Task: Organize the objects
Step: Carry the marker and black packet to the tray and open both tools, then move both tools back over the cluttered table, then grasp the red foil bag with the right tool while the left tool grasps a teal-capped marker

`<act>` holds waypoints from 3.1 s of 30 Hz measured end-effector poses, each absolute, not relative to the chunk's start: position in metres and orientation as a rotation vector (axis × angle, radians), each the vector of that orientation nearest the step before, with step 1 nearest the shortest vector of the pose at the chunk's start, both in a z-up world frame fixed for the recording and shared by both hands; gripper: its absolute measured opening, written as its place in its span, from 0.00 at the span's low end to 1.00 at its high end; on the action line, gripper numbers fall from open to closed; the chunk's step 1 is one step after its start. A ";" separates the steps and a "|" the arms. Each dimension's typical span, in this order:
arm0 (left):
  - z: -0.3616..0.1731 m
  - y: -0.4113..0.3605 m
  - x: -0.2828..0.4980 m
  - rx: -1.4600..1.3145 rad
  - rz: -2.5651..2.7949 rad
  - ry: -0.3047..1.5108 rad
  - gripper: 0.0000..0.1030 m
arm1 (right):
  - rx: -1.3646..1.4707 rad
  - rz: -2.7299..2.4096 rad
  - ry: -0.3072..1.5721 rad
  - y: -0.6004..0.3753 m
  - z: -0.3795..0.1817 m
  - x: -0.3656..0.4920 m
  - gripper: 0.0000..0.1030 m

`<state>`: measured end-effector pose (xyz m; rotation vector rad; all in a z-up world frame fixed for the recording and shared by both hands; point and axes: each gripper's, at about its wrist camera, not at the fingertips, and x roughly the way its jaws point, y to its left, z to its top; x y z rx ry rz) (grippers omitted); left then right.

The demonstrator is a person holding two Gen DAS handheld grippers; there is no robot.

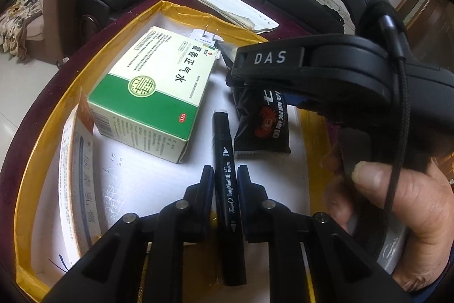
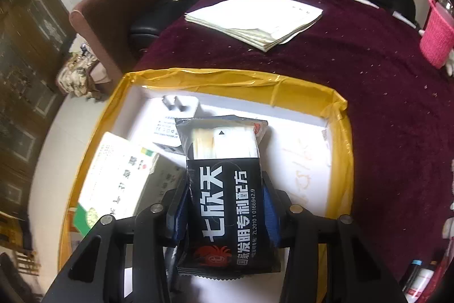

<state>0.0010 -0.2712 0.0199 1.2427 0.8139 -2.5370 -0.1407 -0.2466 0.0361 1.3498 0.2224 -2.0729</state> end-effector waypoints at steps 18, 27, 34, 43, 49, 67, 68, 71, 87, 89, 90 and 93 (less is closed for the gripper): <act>0.038 -0.264 0.022 1.178 -2.537 0.737 0.55 | 1.299 -2.009 0.123 -0.212 0.058 -0.121 0.61; 0.057 -0.235 0.026 1.137 -2.584 0.631 0.63 | 1.202 -2.008 -0.046 -0.132 0.077 -0.099 0.70; 0.070 -0.190 0.016 1.155 -2.648 0.522 0.66 | 1.172 -2.012 -0.193 -0.052 0.081 -0.094 0.72; 0.072 -0.123 -0.009 1.263 -2.747 0.346 0.66 | 1.083 -2.144 -0.296 0.070 0.088 -0.093 0.75; 0.050 -0.080 -0.038 1.454 -2.775 0.214 0.57 | 1.081 -2.225 -0.367 0.120 0.071 -0.102 0.77; 0.019 -0.057 -0.078 1.593 -2.779 0.095 0.28 | 1.078 -2.211 -0.469 0.149 0.061 -0.114 0.77; 0.018 -0.058 -0.081 1.587 -2.775 0.095 0.28 | 1.089 -2.212 -0.455 0.147 0.060 -0.114 0.77; 0.010 -0.058 -0.085 1.541 -2.777 0.057 0.27 | 1.116 -2.206 -0.424 0.141 0.057 -0.113 0.77; 0.009 -0.061 -0.069 1.419 -2.820 0.031 0.14 | 1.319 -2.256 -0.047 0.107 0.021 -0.108 0.88; 0.009 -0.062 -0.069 1.417 -2.825 0.034 0.14 | 1.286 -2.293 0.065 0.099 0.020 -0.102 0.78; 0.009 -0.061 -0.068 1.413 -2.828 0.021 0.14 | 1.252 -2.291 0.098 0.096 0.021 -0.098 0.67; 0.009 -0.056 -0.068 1.396 -2.828 -0.044 0.14 | 1.197 -2.273 0.128 0.092 0.025 -0.090 0.52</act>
